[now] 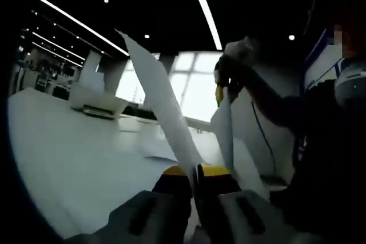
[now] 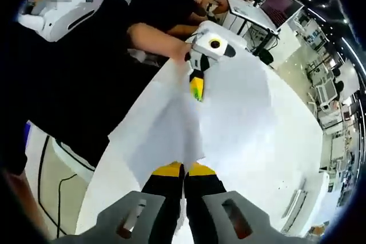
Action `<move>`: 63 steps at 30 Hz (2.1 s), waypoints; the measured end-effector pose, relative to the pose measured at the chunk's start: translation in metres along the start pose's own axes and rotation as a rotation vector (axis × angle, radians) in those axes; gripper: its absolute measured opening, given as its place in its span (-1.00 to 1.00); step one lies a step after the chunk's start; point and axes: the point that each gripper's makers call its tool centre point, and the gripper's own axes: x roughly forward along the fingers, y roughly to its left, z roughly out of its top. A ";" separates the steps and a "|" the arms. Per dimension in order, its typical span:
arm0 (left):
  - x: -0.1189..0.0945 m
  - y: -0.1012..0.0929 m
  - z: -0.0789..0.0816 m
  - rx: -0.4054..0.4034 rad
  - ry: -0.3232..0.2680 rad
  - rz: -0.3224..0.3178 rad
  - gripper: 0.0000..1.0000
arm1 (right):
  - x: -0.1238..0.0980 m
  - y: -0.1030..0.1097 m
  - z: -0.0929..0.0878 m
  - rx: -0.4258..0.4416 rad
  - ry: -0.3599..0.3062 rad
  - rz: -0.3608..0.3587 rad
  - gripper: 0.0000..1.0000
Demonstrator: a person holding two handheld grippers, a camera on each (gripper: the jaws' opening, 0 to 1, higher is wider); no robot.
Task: Organize the stack of printing papers by aligning and flattening the scattered papers on the table
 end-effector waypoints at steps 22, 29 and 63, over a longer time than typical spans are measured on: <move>0.001 -0.013 0.008 -0.019 -0.048 -0.060 -0.63 | 0.003 -0.026 -0.002 -0.085 0.067 -0.099 -1.00; 0.002 -0.021 0.008 0.008 -0.052 -0.078 -0.54 | 0.008 -0.028 0.000 -0.088 0.086 -0.092 -1.00; 0.005 -0.025 0.008 0.034 -0.048 -0.076 -0.48 | 0.050 -0.040 0.031 0.135 0.045 0.053 -1.00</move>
